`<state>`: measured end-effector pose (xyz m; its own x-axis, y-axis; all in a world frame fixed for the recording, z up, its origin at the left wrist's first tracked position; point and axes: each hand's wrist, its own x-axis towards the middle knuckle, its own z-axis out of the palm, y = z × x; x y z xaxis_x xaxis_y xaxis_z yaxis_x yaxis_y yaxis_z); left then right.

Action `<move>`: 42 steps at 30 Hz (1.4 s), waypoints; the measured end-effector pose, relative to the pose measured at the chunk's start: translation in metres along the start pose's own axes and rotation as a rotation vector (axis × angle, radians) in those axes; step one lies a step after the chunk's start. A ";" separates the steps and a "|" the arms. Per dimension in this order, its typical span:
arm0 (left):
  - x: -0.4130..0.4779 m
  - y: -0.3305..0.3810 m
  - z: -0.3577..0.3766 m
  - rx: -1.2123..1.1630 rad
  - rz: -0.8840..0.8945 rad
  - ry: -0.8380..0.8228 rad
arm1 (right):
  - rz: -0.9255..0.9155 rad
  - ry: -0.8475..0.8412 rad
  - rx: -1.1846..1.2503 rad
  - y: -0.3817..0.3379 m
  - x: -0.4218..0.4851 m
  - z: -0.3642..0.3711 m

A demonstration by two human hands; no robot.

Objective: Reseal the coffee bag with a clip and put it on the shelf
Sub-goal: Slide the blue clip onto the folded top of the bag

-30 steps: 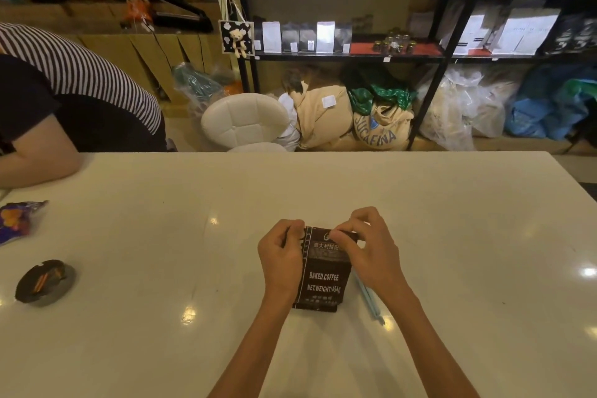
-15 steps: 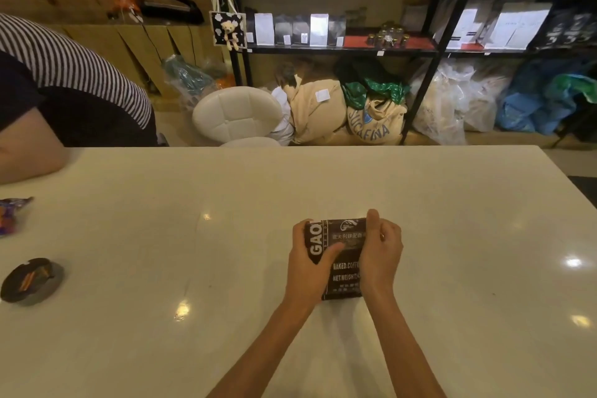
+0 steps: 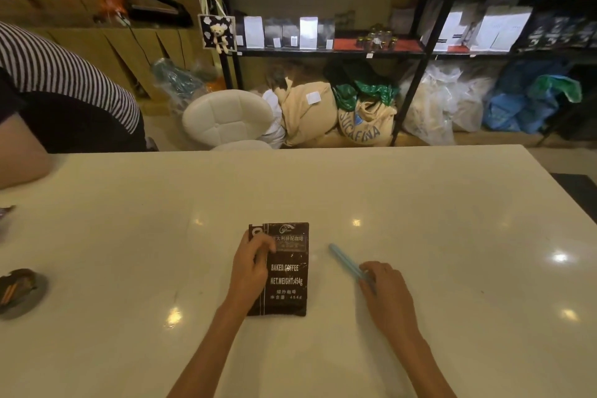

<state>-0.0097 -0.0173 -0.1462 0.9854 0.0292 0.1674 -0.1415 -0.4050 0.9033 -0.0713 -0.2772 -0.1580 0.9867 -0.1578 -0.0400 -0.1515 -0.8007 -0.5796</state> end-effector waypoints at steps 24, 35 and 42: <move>-0.004 0.033 0.018 -0.010 0.021 -0.291 | -0.044 0.008 1.001 -0.107 0.023 -0.034; -0.003 0.050 0.004 -0.283 -0.108 -0.325 | -0.751 0.300 -0.092 -0.086 0.039 -0.044; -0.006 0.044 0.005 -0.315 -0.183 -0.284 | -0.704 0.251 0.045 -0.092 0.030 -0.033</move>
<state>-0.0218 -0.0404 -0.1092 0.9774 -0.1953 -0.0809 0.0585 -0.1181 0.9913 -0.0300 -0.2271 -0.0795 0.8052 0.2521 0.5367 0.5189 -0.7376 -0.4320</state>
